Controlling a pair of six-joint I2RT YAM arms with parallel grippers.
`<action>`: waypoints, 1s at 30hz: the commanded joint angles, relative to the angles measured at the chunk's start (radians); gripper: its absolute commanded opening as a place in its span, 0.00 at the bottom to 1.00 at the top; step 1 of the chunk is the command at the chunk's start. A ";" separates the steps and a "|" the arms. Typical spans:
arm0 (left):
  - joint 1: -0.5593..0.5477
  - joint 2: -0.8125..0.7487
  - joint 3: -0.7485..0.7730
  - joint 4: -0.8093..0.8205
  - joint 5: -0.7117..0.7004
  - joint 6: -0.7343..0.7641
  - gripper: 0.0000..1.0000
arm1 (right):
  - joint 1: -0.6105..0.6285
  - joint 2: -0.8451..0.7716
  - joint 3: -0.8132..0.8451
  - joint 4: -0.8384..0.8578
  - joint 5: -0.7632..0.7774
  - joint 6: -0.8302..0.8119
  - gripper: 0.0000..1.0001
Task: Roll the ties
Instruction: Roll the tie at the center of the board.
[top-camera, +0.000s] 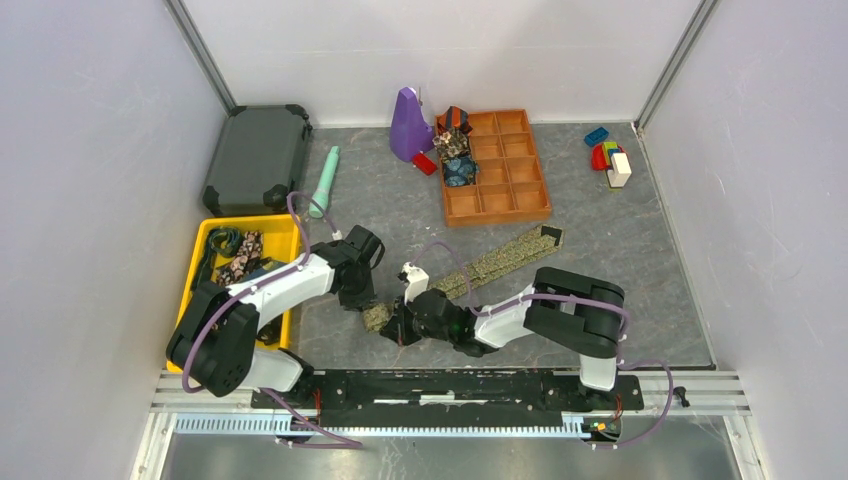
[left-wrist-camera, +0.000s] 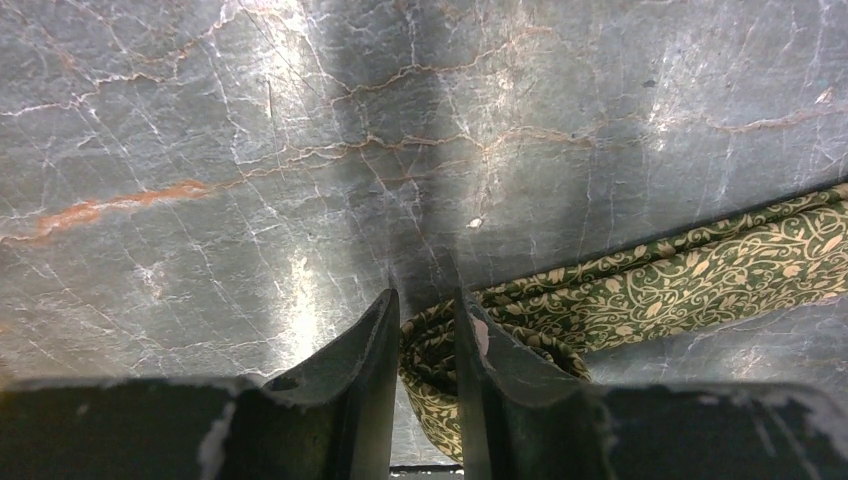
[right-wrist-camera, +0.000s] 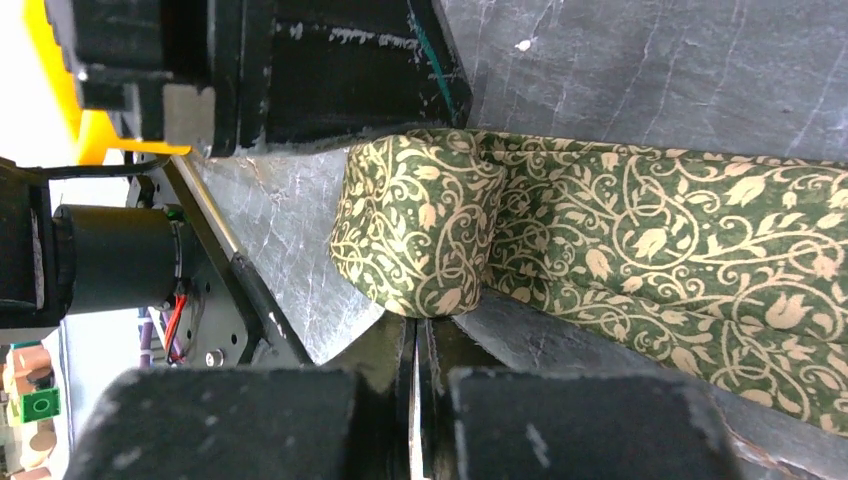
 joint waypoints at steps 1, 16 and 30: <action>0.002 -0.015 -0.009 -0.030 0.053 -0.006 0.34 | 0.001 0.031 0.004 0.099 0.040 0.031 0.00; 0.002 0.050 0.035 -0.081 0.056 -0.002 0.36 | 0.014 0.054 -0.022 0.220 0.123 0.079 0.00; 0.005 0.172 0.216 -0.139 -0.087 0.023 0.36 | 0.018 -0.104 -0.123 0.091 0.052 -0.004 0.12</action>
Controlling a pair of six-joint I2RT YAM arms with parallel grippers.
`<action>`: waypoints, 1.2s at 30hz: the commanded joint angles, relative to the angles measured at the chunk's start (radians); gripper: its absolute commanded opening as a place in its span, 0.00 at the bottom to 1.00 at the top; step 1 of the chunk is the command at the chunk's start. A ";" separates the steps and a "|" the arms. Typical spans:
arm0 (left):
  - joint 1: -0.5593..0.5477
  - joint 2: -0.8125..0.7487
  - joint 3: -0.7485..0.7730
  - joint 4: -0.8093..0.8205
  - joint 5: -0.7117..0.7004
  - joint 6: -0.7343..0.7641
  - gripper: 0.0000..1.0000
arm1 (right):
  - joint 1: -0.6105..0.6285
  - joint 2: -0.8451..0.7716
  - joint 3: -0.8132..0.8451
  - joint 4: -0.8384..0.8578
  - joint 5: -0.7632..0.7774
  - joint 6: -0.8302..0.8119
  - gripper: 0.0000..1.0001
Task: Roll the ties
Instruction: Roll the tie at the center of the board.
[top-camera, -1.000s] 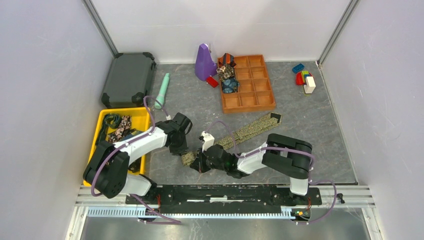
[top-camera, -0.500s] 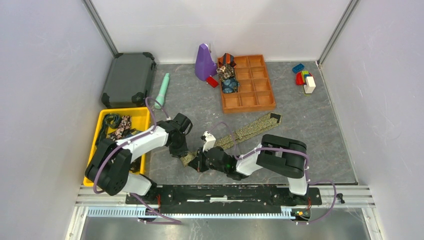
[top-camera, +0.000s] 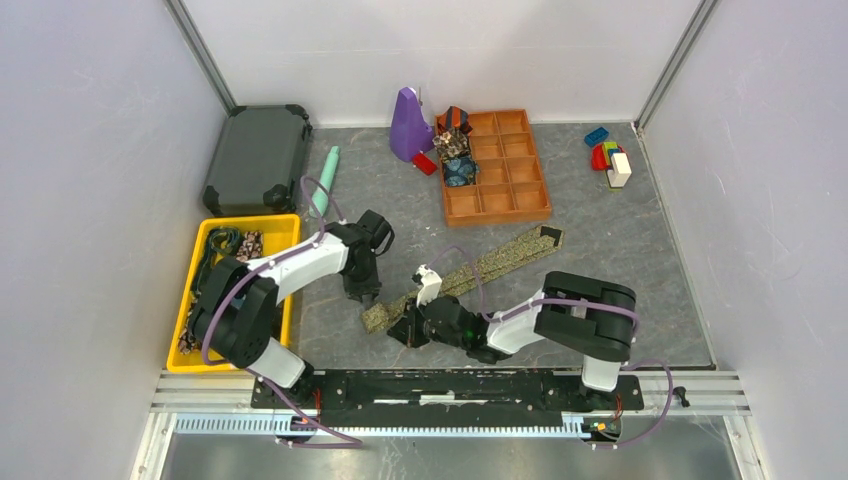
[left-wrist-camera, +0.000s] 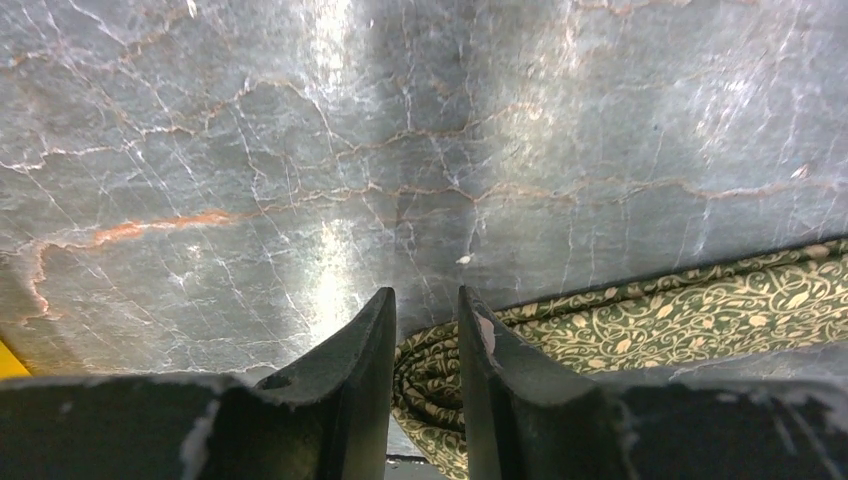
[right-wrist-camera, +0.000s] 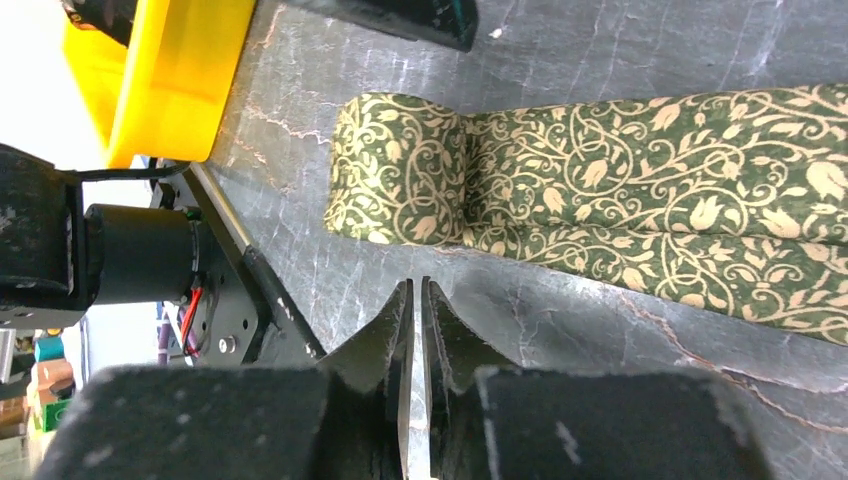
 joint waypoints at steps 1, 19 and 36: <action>0.004 0.033 0.066 -0.023 -0.052 0.026 0.36 | 0.006 -0.089 -0.024 -0.044 -0.016 -0.066 0.13; 0.008 -0.458 -0.028 -0.105 -0.133 -0.063 0.64 | -0.041 -0.249 0.248 -0.624 -0.059 -0.324 0.34; -0.002 -0.712 -0.267 -0.017 -0.030 -0.206 0.63 | -0.107 -0.091 0.426 -0.715 -0.164 -0.405 0.38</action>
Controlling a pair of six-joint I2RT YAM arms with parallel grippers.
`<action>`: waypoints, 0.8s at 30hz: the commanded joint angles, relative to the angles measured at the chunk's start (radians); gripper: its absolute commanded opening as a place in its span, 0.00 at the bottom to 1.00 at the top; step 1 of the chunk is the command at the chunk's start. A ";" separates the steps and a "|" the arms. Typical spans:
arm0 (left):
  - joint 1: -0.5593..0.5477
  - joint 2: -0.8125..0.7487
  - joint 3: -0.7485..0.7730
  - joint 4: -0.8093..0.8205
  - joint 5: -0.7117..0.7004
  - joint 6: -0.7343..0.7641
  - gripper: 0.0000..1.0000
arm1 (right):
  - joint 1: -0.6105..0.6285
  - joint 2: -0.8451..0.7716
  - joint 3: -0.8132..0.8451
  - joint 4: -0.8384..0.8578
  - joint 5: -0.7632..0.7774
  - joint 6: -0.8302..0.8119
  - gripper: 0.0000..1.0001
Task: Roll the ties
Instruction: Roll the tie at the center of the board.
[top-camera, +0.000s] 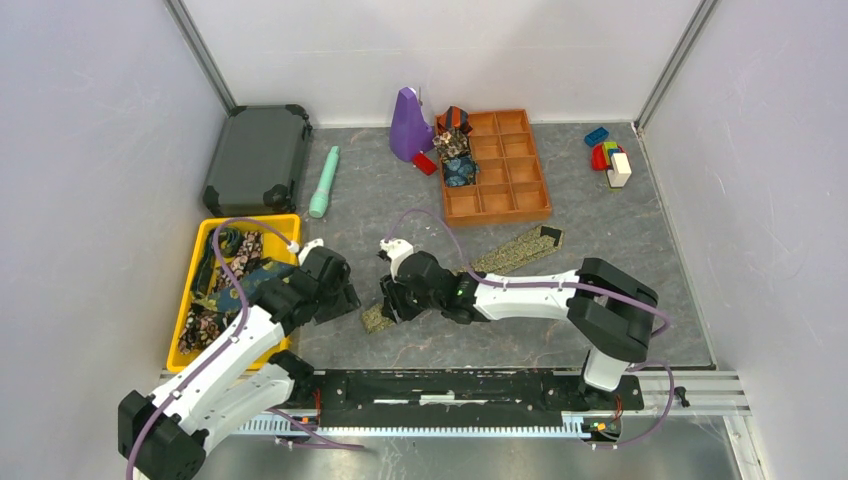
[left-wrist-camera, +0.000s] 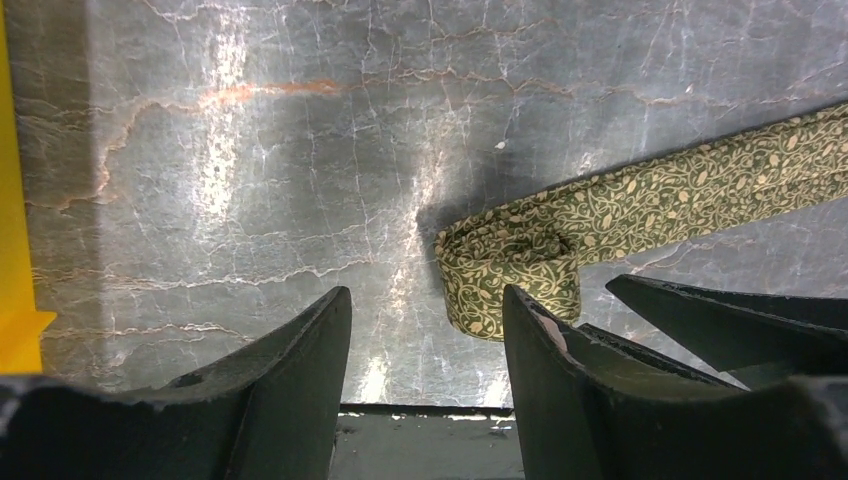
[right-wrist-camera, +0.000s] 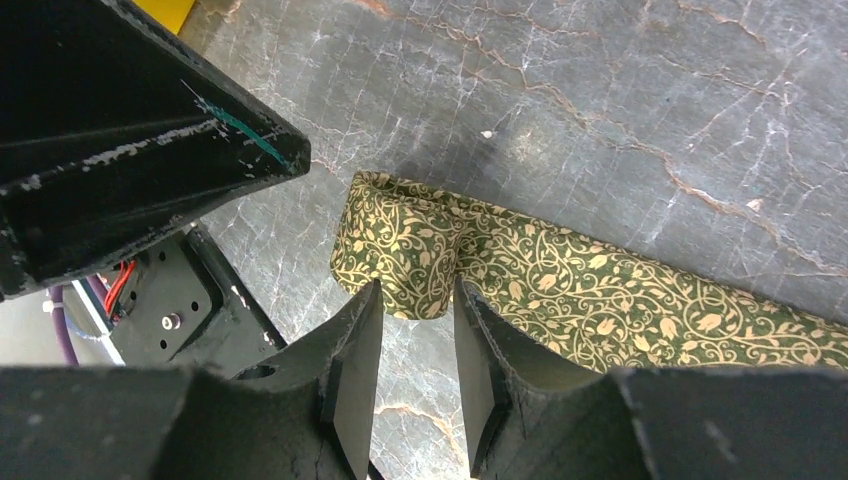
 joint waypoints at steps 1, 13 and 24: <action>-0.004 -0.015 -0.018 0.062 0.039 -0.054 0.63 | -0.008 0.020 0.048 -0.008 -0.033 -0.029 0.39; -0.040 -0.011 -0.040 0.074 0.029 -0.067 0.59 | -0.024 0.052 0.065 0.008 -0.062 -0.036 0.40; -0.053 -0.002 -0.052 0.086 0.018 -0.074 0.57 | -0.031 0.036 0.082 0.014 -0.090 -0.037 0.46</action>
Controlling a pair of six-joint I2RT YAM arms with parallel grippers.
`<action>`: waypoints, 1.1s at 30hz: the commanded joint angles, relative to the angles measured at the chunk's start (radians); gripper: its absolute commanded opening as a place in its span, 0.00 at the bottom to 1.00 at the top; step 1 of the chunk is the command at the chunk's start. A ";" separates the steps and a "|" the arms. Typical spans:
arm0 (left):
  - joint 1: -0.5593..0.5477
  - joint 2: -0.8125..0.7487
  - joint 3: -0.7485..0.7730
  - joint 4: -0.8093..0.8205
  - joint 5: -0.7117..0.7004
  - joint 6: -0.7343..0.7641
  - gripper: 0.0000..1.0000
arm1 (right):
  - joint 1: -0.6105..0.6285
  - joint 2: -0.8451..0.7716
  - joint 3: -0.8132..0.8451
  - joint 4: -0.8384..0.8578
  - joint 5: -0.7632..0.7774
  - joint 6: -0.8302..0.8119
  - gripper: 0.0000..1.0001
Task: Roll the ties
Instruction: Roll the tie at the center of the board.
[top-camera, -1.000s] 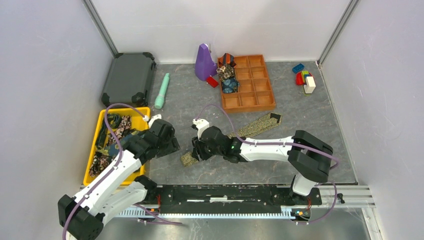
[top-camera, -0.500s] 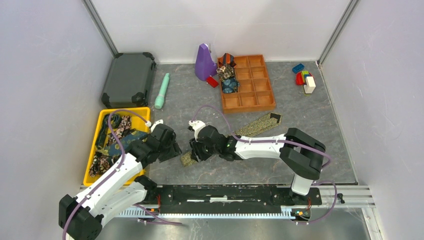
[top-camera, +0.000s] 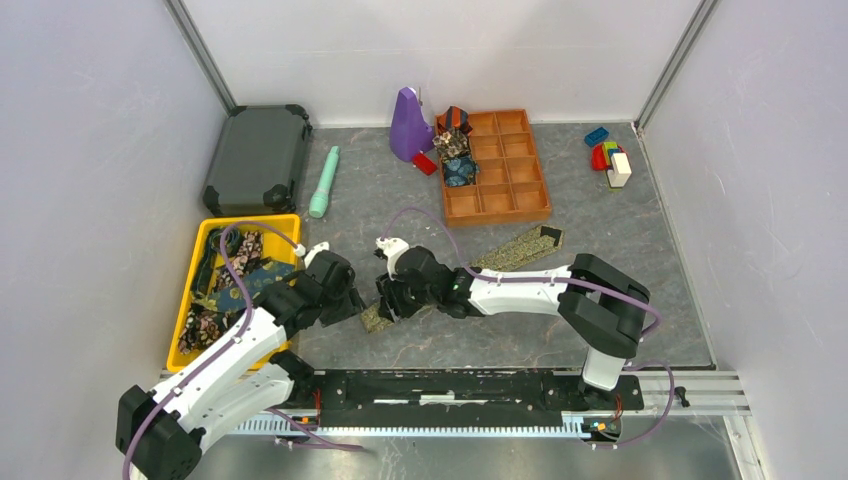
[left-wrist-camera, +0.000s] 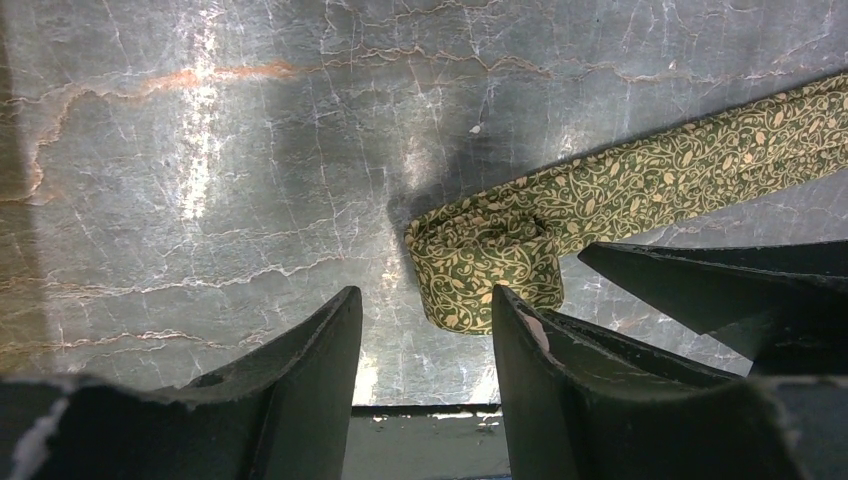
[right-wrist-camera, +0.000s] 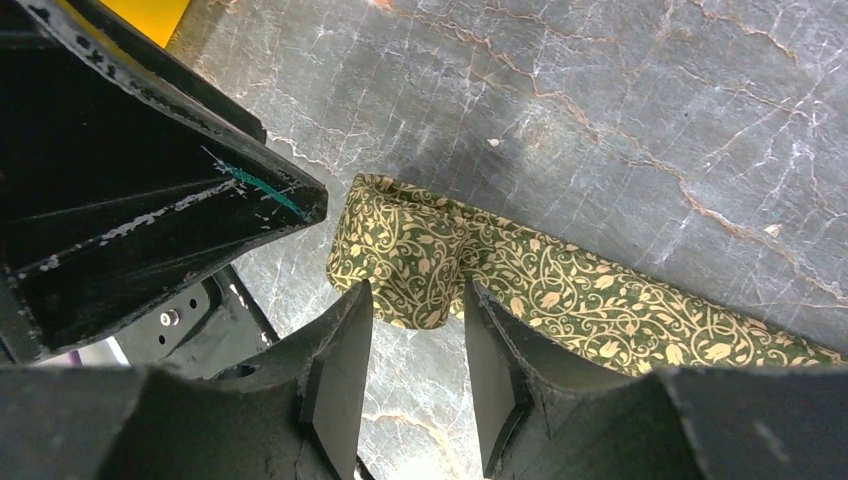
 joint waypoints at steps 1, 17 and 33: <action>-0.006 0.001 -0.004 0.030 -0.008 -0.035 0.57 | -0.004 -0.010 0.048 0.028 -0.019 -0.012 0.46; -0.024 -0.017 -0.006 0.028 -0.005 -0.039 0.56 | -0.010 0.048 0.037 0.031 0.024 -0.011 0.37; -0.055 -0.084 -0.108 0.166 0.043 -0.046 0.55 | -0.033 0.070 -0.010 0.054 0.015 -0.008 0.33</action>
